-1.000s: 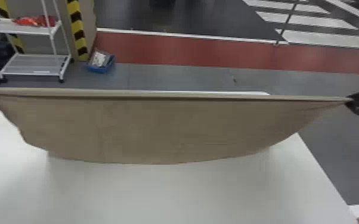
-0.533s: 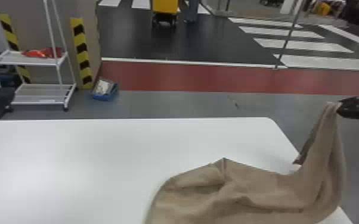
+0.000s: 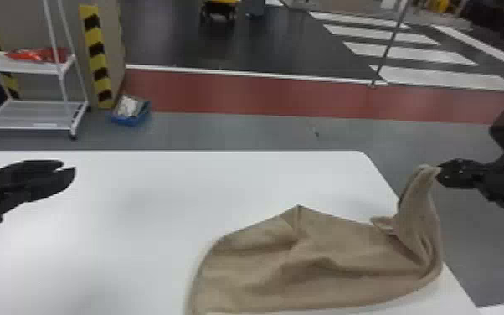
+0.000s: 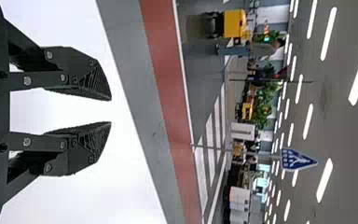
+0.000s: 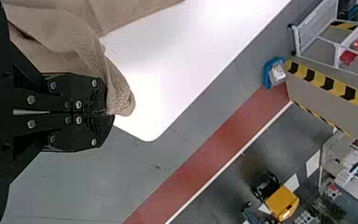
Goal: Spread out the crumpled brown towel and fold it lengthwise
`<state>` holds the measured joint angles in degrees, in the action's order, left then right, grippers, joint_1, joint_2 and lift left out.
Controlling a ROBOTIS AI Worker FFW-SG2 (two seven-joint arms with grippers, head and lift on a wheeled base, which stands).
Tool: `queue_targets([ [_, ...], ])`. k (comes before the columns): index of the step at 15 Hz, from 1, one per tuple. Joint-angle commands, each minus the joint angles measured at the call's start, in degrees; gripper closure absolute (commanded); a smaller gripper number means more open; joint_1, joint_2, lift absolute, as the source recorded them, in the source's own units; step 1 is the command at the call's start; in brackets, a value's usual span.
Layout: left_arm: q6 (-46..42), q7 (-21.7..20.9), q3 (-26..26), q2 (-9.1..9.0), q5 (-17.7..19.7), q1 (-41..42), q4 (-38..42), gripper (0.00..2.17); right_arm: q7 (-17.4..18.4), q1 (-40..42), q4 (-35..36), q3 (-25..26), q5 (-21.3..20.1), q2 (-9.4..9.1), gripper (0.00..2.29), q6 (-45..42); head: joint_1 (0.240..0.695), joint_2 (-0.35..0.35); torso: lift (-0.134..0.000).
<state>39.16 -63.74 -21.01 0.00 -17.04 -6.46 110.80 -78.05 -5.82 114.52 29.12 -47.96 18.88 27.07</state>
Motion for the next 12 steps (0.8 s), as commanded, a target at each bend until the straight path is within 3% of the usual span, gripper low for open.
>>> queue_targets([
  [1,-0.35,-0.24,4.05,-0.15,0.07,2.24,-1.73,0.44,-0.28,3.10,0.88,0.85,-0.03,-1.04,1.47,-1.80,0.653,-0.230,-0.124],
  [4,-2.99,1.87,8.44,-0.15,0.07,2.59,-5.60,0.43,-0.28,6.26,2.37,2.08,0.06,-2.71,1.48,-4.43,0.695,-0.274,-0.124],
  [12,-5.10,7.14,15.39,-0.15,0.16,5.76,-6.39,0.43,-0.28,9.95,2.99,3.92,1.20,-4.47,1.48,-10.41,0.695,-0.343,-0.124],
])
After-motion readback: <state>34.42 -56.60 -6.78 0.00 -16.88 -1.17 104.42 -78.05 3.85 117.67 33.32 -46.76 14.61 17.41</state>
